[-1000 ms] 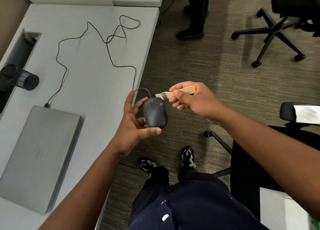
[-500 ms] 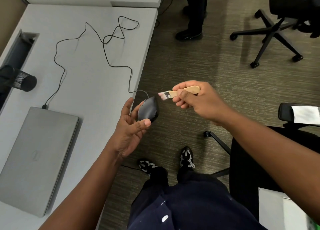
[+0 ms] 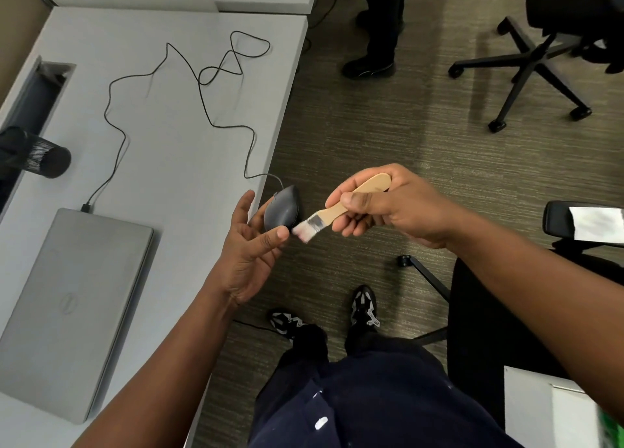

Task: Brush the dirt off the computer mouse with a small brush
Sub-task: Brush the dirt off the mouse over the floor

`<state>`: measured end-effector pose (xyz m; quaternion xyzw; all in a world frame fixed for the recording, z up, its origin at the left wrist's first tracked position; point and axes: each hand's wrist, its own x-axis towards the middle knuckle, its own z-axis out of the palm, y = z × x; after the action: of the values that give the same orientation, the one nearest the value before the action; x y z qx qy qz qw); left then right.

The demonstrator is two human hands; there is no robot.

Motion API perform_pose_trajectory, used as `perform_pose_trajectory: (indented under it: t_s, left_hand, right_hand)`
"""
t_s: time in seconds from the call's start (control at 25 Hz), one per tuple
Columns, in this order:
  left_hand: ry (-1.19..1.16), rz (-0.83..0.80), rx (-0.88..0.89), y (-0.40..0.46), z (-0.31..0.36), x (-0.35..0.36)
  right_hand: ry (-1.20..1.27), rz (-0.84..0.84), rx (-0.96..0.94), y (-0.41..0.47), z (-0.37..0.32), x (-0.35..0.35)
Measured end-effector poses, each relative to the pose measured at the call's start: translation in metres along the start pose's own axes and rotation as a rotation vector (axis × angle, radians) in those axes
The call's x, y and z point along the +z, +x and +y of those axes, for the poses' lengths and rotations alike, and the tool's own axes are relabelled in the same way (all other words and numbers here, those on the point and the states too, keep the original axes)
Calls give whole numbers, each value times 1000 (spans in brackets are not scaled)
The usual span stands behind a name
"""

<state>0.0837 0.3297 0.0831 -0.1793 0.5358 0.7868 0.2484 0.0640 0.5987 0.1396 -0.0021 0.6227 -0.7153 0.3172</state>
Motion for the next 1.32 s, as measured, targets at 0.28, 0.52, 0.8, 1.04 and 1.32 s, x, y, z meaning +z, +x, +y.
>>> perform_pose_trajectory:
  t_s: [0.28,0.52,0.8,1.04,1.32]
  left_hand:
    - [15,-25,-18,6,4,0]
    - [53,-91,-31,0,7,-1]
    - [57,-88,2,-2,4,7]
    - [28,-12,24,1,-1,3]
    - [97,54,43,6,-3,-2]
  right_hand:
    - [120,43,-10,12,2,-10]
    - [57,253,1,26,13,-10]
    - [-194,344,-81,27,17,6]
    - [-88,188,-62,15,5,8]
    - [187,56,-30,10,1,-1]
